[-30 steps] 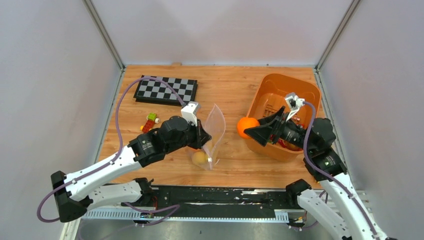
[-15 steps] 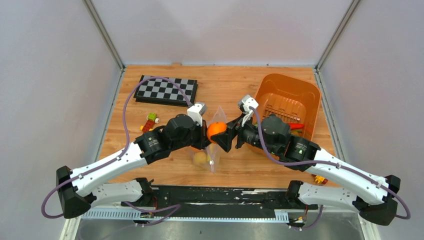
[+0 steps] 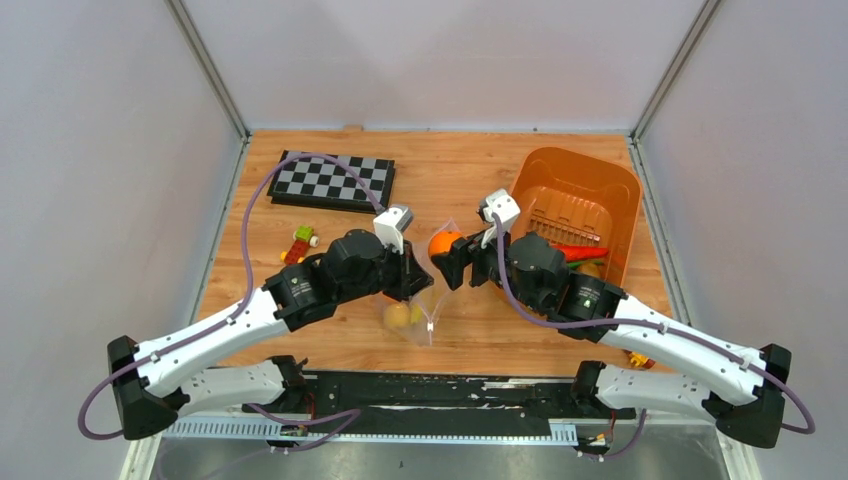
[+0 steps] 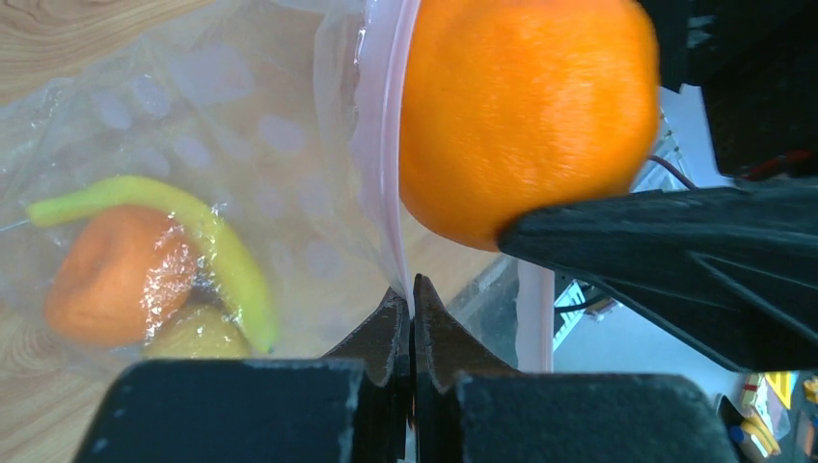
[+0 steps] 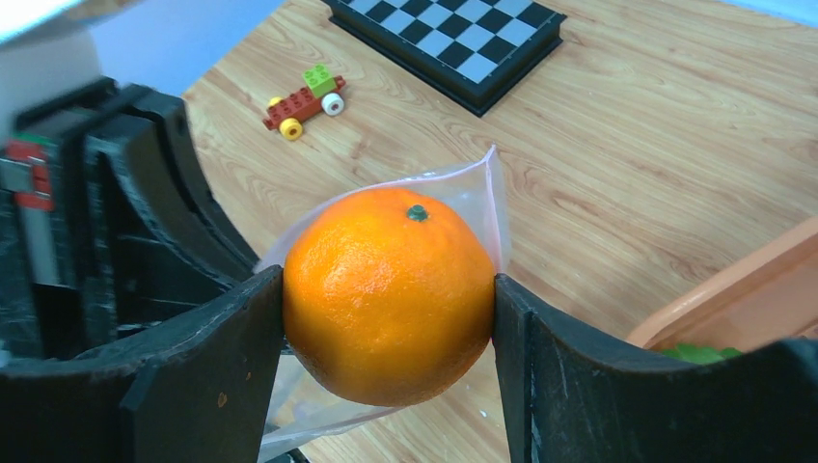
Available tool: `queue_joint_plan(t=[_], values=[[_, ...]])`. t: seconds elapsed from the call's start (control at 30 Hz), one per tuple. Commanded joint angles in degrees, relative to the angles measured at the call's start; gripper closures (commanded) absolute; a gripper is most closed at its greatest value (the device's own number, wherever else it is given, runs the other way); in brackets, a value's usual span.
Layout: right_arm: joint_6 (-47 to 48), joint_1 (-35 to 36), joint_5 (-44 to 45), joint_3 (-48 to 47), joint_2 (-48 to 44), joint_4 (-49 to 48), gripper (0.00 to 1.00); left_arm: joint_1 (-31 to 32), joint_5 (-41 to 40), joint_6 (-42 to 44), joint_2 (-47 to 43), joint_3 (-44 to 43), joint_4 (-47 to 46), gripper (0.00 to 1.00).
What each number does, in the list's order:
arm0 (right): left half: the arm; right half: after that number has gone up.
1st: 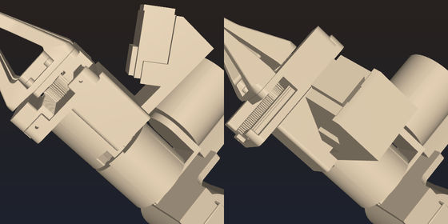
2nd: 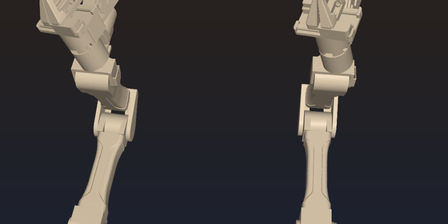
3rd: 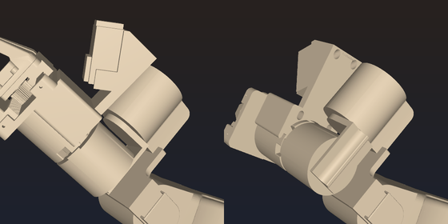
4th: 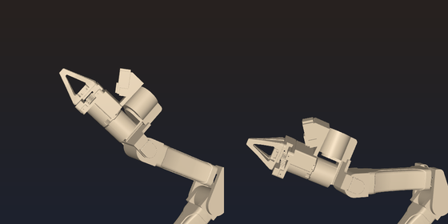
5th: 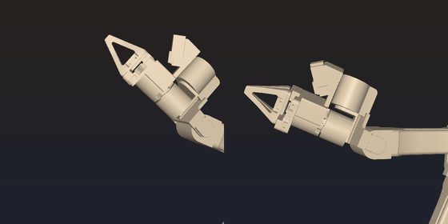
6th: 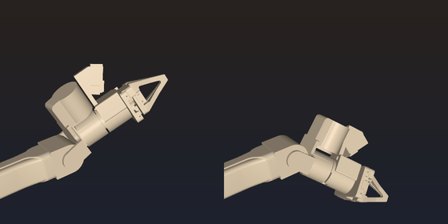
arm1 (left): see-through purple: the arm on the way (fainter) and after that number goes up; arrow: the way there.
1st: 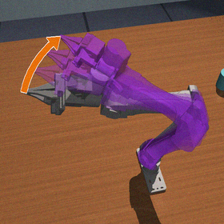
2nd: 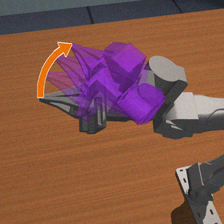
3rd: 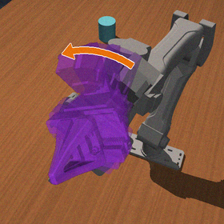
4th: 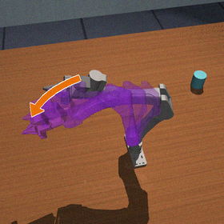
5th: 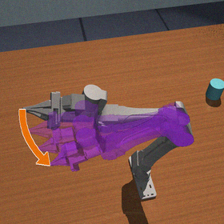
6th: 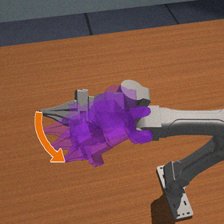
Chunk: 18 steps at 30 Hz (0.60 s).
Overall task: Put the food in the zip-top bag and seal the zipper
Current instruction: Place the fake fruit in the zipper food storage bag.
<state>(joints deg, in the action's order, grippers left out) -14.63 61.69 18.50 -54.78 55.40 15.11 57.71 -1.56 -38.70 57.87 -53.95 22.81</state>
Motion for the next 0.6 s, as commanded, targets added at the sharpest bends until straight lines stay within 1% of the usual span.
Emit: queue_joint_plan(t=[0.0, 0.07, 0.17, 0.37, 0.47, 0.57], values=[[2.4, 0.2, 3.9, -2.0, 0.4, 1.9, 0.43, 0.1, -0.9, -0.1, -2.8, -0.9, -2.0, 1.0], [2.6, 0.1, 3.9, -2.0, 0.0, 3.3, 0.4, 0.1, -1.6, -0.3, -3.5, -0.6, -2.2, 1.0], [3.1, 0.2, 0.9, -1.2, -0.9, 1.7, 0.35, 0.1, -2.1, -0.7, -4.0, -0.3, -2.9, 1.0], [2.7, 0.2, -5.3, -0.2, -2.1, -2.3, 0.16, 0.1, -0.5, -0.7, -2.7, -1.1, -2.7, 1.0], [2.4, 0.2, -5.0, 0.2, -3.0, -2.2, 0.12, 0.1, -0.3, -0.4, -2.9, -1.0, -2.6, 1.0], [1.8, 0.2, -3.1, 0.5, -4.1, -1.4, 0.11, 0.1, -1.1, -0.5, -3.2, -1.0, -2.4, 1.0]])
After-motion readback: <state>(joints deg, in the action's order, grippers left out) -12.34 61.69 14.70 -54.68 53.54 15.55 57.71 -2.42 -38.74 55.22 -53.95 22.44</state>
